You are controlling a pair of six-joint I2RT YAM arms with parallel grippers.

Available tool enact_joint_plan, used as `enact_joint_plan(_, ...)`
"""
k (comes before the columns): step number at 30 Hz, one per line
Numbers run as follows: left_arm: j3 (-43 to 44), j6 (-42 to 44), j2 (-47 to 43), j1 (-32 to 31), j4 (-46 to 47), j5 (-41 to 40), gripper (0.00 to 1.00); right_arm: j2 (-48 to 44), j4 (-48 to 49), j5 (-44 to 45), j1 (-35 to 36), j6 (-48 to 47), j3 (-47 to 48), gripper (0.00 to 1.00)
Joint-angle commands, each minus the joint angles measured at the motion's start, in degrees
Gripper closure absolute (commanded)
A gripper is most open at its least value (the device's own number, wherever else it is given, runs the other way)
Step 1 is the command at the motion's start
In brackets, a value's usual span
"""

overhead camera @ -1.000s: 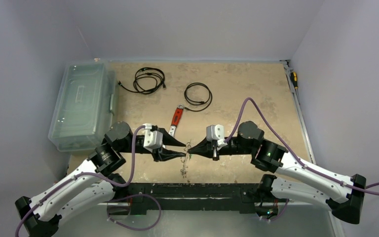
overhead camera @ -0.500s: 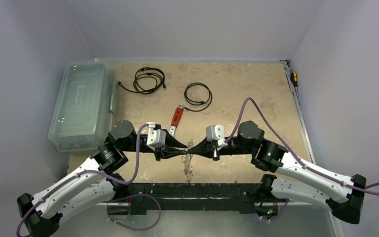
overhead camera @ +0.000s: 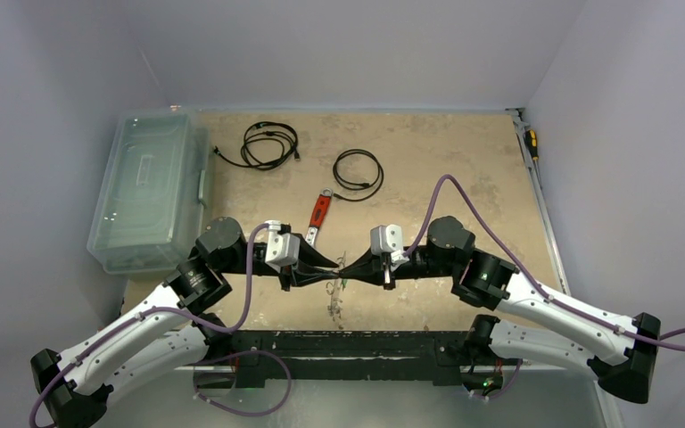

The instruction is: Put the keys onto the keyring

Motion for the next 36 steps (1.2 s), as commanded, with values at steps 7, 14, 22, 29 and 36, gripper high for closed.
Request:
enact_joint_plan(7, 0.34, -0.36, -0.52, 0.01, 1.31, 0.5, 0.76, -0.18, 1.37, -1.03, 0.08, -0.74, 3.16, 1.0)
enact_joint_plan(14, 0.72, 0.26, -1.03, 0.02, 0.64, 0.19, 0.8, -0.06, 1.24, -0.94, 0.08, -0.83, 3.23, 1.0)
enact_joint_plan(22, 0.72, 0.15, -0.54, 0.06, 0.57, 0.27, 0.84, -0.01, 1.3, -1.38, 0.08, -0.9, 3.49, 1.0)
enact_joint_plan(29, 0.72, -0.13, 0.14, 0.01, 0.58, 0.27, 0.8, -0.01, 1.24, -1.8, 0.08, -1.01, 3.76, 1.0)
enact_joint_plan(36, 0.8, 0.06, 0.12, 0.01, 0.54, 0.01, 0.94, -0.02, 1.15, -1.91, 0.08, -1.09, 3.71, 1.0)
